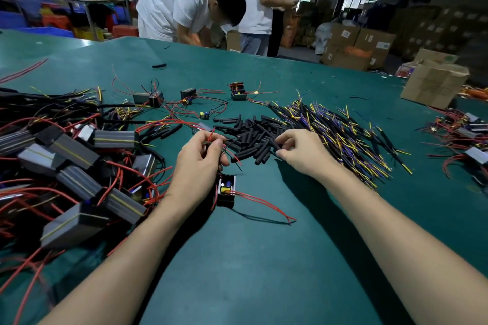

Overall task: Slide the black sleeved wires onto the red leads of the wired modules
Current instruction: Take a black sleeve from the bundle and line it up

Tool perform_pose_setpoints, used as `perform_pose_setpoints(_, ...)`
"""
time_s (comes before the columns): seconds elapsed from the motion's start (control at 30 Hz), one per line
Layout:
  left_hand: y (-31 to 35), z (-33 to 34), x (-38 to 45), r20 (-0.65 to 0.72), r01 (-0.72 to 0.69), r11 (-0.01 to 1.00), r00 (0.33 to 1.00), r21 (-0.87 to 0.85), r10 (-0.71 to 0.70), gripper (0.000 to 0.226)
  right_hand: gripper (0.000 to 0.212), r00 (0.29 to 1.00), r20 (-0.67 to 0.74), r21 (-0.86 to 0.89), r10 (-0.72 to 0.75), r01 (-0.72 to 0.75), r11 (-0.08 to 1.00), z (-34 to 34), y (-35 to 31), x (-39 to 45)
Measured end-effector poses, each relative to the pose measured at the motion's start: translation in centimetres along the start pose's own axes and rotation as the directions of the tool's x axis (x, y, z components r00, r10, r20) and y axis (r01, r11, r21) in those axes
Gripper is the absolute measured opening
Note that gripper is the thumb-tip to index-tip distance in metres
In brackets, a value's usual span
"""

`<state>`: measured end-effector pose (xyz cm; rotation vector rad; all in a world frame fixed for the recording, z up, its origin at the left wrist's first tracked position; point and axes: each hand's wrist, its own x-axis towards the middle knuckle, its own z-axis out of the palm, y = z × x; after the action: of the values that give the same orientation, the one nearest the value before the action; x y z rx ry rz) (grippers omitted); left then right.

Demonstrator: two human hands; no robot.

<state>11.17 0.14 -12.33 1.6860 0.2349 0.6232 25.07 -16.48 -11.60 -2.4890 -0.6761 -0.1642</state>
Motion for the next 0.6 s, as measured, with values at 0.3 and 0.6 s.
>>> perform_pose_setpoints(0.3,0.0,-0.2,0.2,-0.077,-0.019,1.000,0.997,0.022,0.021,0.021,0.015,0.969,0.069,-0.147,-0.237,0.245,0.958,1.1,-2.3,0.5)
perform_pose_setpoints(0.6,0.3,0.0,0.2,-0.091,-0.076,0.996,0.993,0.040,0.080,0.005,0.021,0.940,0.190,-0.244,-0.284,0.325,0.914,-0.3,-1.6,0.5)
